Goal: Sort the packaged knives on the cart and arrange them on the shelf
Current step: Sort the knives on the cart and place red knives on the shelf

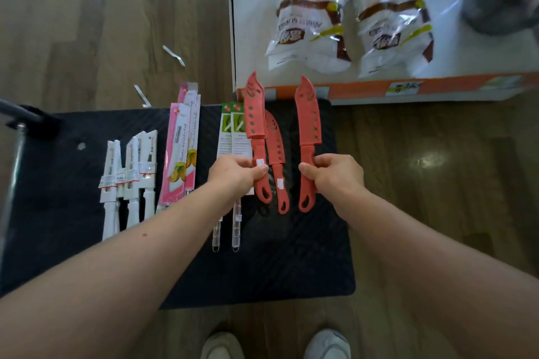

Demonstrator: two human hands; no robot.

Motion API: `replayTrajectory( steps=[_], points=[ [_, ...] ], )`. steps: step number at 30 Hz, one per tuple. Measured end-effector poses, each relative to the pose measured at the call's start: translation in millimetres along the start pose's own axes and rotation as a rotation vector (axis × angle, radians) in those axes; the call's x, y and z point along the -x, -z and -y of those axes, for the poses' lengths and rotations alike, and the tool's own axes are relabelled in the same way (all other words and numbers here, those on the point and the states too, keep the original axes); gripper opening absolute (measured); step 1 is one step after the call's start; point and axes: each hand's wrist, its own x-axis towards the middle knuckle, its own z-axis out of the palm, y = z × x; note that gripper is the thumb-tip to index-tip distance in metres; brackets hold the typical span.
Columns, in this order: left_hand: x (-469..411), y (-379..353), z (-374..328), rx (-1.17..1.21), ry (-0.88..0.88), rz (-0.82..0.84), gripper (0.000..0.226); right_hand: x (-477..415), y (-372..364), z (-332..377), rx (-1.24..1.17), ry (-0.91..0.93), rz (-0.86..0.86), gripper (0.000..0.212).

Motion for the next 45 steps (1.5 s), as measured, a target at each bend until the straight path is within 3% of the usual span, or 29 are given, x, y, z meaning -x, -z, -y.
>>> replayTrajectory(
  steps=[12,22,25,33,39,45],
  points=[
    [221.4,101.2,-140.9,0.090,-0.184,0.066,0.013,196.0,122.8,153.6,-0.061,0.192,-0.070,0.029],
    [399.7,149.8,-265.9,0.083,-0.331,0.054,0.007,350.4,225.3,257.3,-0.180,0.316,0.012,0.022],
    [433.9,156.5,-306.5,0.121,-0.344,0.063,0.009,375.9,256.0,284.3,-0.129,0.369,-0.022,0.023],
    [509.1,160.8,-400.4,0.072,-0.580,-0.034,0.018,423.3,331.7,354.8,-0.138,0.541,-0.065,0.021],
    [534.4,155.9,-434.7,0.125,-0.640,-0.018,0.008,442.3,362.4,379.3,-0.171,0.587,-0.025,0.012],
    [544.5,169.2,-449.3,0.146,-0.642,-0.047,0.016,447.9,368.6,405.6,-0.195,0.602,-0.035,0.010]
  ],
)
